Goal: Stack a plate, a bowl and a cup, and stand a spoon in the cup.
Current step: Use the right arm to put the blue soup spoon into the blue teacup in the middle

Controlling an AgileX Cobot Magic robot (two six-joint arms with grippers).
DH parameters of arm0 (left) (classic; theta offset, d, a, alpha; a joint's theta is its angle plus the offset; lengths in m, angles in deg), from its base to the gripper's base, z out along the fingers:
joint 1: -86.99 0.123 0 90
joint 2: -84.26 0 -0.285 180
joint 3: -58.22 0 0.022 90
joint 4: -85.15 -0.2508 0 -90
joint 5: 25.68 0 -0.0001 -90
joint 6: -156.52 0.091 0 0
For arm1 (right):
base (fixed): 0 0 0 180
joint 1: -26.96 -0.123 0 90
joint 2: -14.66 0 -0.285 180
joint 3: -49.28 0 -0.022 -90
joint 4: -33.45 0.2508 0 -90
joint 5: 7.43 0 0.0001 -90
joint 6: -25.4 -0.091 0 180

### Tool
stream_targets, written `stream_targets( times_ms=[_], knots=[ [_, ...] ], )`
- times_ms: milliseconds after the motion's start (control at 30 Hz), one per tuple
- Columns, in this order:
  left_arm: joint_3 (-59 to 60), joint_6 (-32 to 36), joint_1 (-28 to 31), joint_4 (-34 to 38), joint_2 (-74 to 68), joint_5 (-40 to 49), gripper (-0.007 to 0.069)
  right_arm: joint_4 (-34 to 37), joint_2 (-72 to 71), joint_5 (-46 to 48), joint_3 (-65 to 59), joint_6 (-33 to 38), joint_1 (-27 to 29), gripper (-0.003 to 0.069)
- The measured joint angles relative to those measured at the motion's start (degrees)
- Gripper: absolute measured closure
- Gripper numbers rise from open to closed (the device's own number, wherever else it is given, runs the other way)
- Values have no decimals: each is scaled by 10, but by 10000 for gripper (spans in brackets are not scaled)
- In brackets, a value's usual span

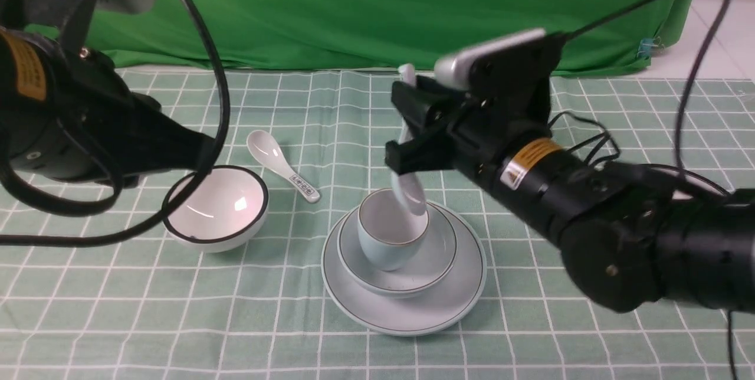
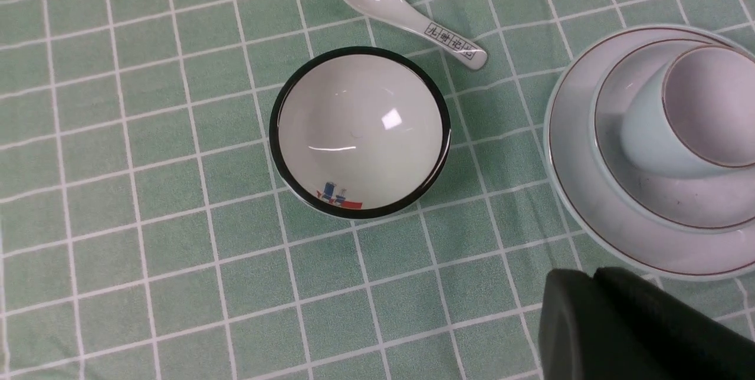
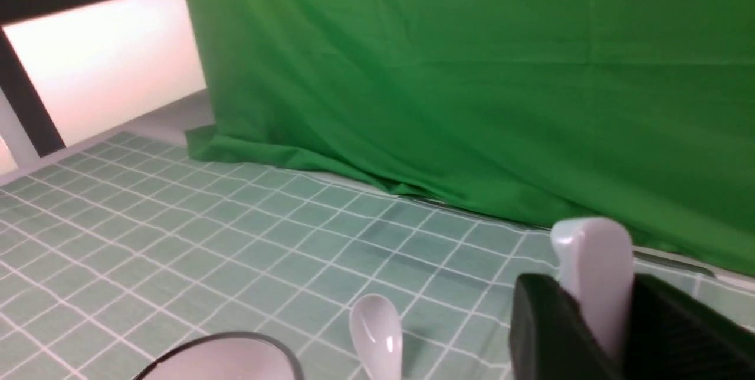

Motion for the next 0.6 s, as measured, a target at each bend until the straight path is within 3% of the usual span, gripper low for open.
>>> stream_targets(
  times_ms=[433,600],
  knots=[
    [0,-2,0,-4,0,0,615,-1,78,-66,-2,17,-10,484],
    [0,-2,0,-4,0,0,615,-1,82,-61,-4,18,-10,395]
  ],
)
